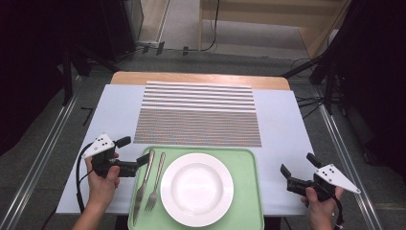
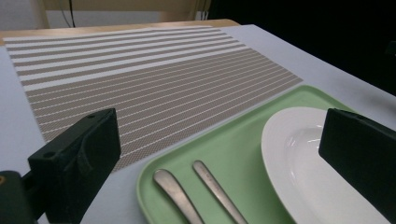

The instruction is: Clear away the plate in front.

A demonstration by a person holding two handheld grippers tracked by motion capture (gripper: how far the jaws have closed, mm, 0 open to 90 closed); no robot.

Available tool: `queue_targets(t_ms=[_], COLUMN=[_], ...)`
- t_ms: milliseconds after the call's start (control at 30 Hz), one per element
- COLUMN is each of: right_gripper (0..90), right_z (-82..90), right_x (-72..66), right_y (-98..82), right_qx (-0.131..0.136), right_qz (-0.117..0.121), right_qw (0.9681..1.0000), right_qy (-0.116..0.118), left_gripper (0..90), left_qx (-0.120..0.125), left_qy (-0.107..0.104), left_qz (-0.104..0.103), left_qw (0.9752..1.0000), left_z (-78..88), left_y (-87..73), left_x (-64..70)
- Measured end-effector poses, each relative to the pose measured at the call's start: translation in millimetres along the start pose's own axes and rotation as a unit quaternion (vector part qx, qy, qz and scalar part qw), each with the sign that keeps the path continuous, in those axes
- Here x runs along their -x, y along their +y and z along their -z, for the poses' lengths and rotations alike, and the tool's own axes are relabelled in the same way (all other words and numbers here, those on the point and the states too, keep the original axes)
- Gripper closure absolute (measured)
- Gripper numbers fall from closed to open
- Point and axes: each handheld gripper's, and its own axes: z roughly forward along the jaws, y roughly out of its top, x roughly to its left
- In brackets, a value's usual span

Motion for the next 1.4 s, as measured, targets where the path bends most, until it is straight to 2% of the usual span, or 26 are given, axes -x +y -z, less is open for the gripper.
queue_targets(t_ms=[200,267,300,533,600,667,700,833,867,967,1133,1233,1267,1333,1400], right_gripper=[0.0,0.0,0.0,0.0,0.0,0.0,0.0,0.0,0.0,0.0,0.0,0.0,0.0,0.0,0.0], right_z=[-0.8,-0.6,-1.3,-1.3,-1.9,-2.6,-2.2,-3.6,-3.5,-3.8,-4.3,-5.1,-4.7,-5.3,-6.5], right_x=[0.8,-0.5,0.2,-0.7,0.2,0.7,-0.4,-0.4,-1.4,-1.2,-0.2,1.0,0.1,0.2,1.2], right_y=[0.0,-0.2,-0.2,-0.5,-0.6,-0.9,-1.0,-1.4,-1.7,-2.1,-2.5,-2.9,-3.2,-3.6,-4.0], right_qx=[0.002,-0.002,0.001,0.0,0.0,0.002,-0.002,-0.002,-0.005,-0.007,-0.007,-0.005,-0.011,-0.011,-0.008], right_qz=[0.007,-0.001,0.005,0.002,0.005,0.01,0.004,0.007,0.002,0.003,0.005,0.008,-0.001,-0.001,0.005], right_qw=[1.0,1.0,1.0,1.0,1.0,0.9999,1.0,1.0,1.0,1.0,1.0,1.0,0.9999,0.9999,0.9999], right_qy=[-0.002,0.001,0.0,0.0,-0.001,-0.002,0.0,-0.001,-0.001,-0.001,-0.001,-0.003,-0.003,-0.003,-0.003], left_gripper=[0.0,0.0,0.0,0.0,0.0,0.0,0.0,0.0,0.0,0.0,0.0,0.0,0.0,0.0,0.0], left_qx=[0.008,0.007,0.007,0.01,0.012,0.011,0.011,0.012,0.012,0.016,0.01,0.011,0.012,0.013,0.012], left_qy=[0.015,0.019,0.022,0.039,0.039,0.047,0.05,0.062,0.064,0.066,0.078,0.081,0.083,0.087,0.091], left_qz=[-0.002,-0.002,-0.002,0.003,0.005,0.001,0.001,0.009,0.013,0.025,0.021,0.025,0.025,0.029,0.03], left_qw=[0.9999,0.9998,0.9997,0.9992,0.9992,0.9988,0.9987,0.998,0.9978,0.9974,0.9967,0.9963,0.9962,0.9958,0.9953], left_z=[10.5,13.3,14.4,24.9,27.8,30.2,32.0,37.2,38.7,43.2,49.7,53.7,54.6,57.9,60.7], left_y=[-6.0,-7.9,-8.7,-16.6,-19.0,-21.3,-22.5,-28.5,-30.5,-35.8,-42.4,-45.6,-46.6,-49.4,-51.7], left_x=[-9.0,-11.9,-12.7,-23.1,-25.8,-27.8,-29.4,-36.5,-38.3,-43.8,-48.0,-50.1,-50.8,-52.4,-53.5])
